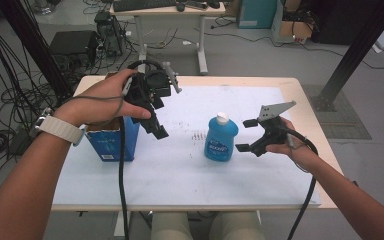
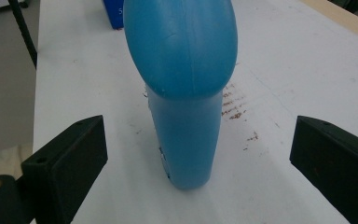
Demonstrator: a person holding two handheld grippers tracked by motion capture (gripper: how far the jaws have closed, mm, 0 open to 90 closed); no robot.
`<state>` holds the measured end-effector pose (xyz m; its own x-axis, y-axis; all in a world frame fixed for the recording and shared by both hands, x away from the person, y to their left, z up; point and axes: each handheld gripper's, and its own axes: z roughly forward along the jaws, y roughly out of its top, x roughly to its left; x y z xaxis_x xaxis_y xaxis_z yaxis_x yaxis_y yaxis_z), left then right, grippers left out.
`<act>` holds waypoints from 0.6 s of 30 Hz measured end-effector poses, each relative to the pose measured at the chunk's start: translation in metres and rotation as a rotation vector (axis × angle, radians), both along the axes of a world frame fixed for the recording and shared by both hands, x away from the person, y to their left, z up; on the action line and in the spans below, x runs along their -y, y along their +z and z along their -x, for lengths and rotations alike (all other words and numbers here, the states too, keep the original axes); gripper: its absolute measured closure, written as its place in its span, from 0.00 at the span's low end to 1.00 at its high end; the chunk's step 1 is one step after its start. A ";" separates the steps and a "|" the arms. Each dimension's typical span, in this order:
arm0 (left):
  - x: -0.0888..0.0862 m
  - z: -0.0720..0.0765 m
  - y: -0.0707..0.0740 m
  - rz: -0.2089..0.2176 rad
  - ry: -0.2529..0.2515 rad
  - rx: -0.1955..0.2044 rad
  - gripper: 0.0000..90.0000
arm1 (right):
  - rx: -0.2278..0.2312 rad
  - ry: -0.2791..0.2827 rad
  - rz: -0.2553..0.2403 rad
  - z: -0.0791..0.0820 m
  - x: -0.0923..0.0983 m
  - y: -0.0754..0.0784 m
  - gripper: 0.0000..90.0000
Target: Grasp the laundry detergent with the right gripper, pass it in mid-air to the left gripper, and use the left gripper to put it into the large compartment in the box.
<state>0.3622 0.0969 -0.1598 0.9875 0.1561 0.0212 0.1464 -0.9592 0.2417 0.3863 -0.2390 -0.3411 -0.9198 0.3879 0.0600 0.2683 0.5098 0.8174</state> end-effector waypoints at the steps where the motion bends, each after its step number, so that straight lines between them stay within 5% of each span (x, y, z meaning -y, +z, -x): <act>1: 0.000 0.000 0.000 -0.001 -0.002 0.000 0.08 | 0.000 0.000 0.001 0.000 0.000 0.000 0.04; 18: -0.001 0.000 0.000 0.004 0.003 0.000 0.08 | -0.005 -0.002 0.001 0.000 0.001 0.000 0.04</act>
